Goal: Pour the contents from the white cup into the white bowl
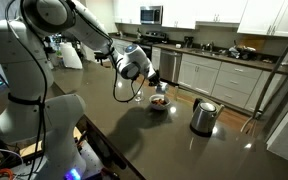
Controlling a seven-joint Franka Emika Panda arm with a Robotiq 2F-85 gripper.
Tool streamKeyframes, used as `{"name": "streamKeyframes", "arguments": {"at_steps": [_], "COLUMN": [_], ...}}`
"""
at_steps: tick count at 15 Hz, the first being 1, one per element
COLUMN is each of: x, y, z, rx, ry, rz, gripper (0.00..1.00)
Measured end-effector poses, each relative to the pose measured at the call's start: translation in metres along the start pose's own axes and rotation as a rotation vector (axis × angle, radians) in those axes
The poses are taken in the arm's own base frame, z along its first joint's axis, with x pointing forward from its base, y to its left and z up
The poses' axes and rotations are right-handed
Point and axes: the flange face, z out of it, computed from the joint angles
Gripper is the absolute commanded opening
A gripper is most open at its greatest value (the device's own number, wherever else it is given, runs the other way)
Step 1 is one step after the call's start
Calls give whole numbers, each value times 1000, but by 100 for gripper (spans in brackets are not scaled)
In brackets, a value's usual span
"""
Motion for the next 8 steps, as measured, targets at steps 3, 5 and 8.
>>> {"name": "streamKeyframes", "arguments": {"at_steps": [3, 5, 8], "x": [0, -2, -6], "y": [5, 10, 19], "z": [1, 2, 5], "rx": [-6, -13, -31], "ry": [-37, -54, -67], "rz": [26, 34, 34], "gripper": [4, 4, 4]}}
